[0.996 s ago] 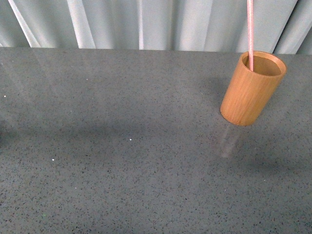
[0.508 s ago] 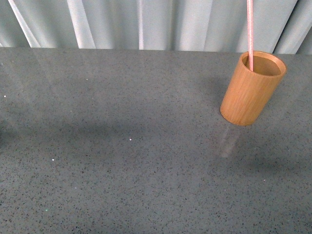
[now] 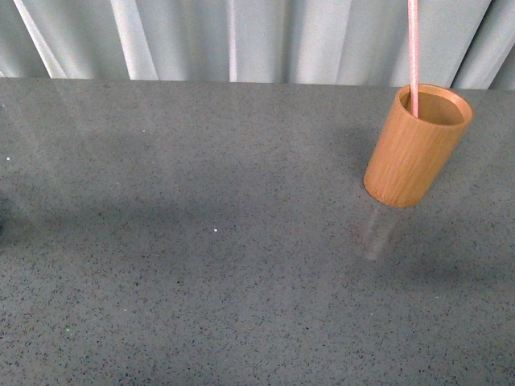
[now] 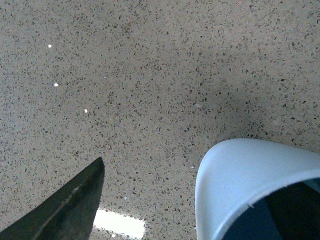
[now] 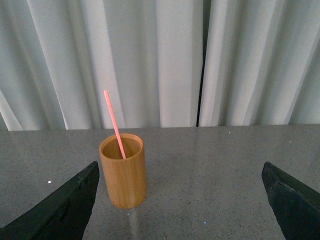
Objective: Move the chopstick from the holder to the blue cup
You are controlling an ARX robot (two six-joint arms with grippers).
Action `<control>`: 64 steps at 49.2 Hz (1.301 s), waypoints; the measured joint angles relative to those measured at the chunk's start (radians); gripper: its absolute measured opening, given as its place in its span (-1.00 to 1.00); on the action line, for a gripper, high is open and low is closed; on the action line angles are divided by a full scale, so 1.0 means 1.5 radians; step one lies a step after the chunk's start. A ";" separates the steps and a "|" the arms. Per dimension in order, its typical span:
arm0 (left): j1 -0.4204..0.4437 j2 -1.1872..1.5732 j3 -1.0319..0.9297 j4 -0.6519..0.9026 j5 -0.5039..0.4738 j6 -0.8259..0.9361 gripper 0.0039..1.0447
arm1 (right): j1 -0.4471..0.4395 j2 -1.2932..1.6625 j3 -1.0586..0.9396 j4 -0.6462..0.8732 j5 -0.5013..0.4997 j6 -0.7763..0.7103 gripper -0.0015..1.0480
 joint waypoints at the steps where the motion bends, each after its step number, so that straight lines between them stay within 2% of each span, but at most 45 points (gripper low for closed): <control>1: 0.000 0.000 0.001 -0.001 0.001 0.000 0.71 | 0.000 0.000 0.000 0.000 0.000 0.000 0.81; 5: 0.001 0.000 0.006 -0.010 0.008 -0.001 0.47 | 0.000 0.000 0.000 0.000 0.000 0.000 0.81; 19: -0.006 -0.010 0.021 -0.045 0.018 -0.012 -0.63 | 0.000 0.000 0.000 0.000 0.000 0.000 0.81; 24: -0.013 -0.023 0.028 -0.062 0.026 -0.017 -0.95 | 0.000 0.000 0.000 0.000 0.000 0.000 0.81; 39: -0.033 -0.050 0.048 -0.102 0.028 -0.018 -0.94 | 0.000 0.000 0.000 0.000 0.000 0.000 0.81; 45: -0.059 -0.090 0.061 -0.145 0.034 -0.023 -0.94 | 0.000 0.000 0.000 0.000 0.000 0.000 0.81; 51: -0.131 -0.159 0.085 -0.199 0.050 -0.047 -0.94 | 0.000 0.000 0.000 0.000 0.000 0.000 0.81; 60: -0.302 -0.210 0.112 -0.228 0.046 -0.095 -0.94 | 0.000 0.000 0.000 0.000 0.000 0.000 0.81; 64: -0.359 -0.197 0.115 -0.226 0.033 -0.110 -0.94 | 0.000 0.000 0.000 0.000 0.000 0.000 0.81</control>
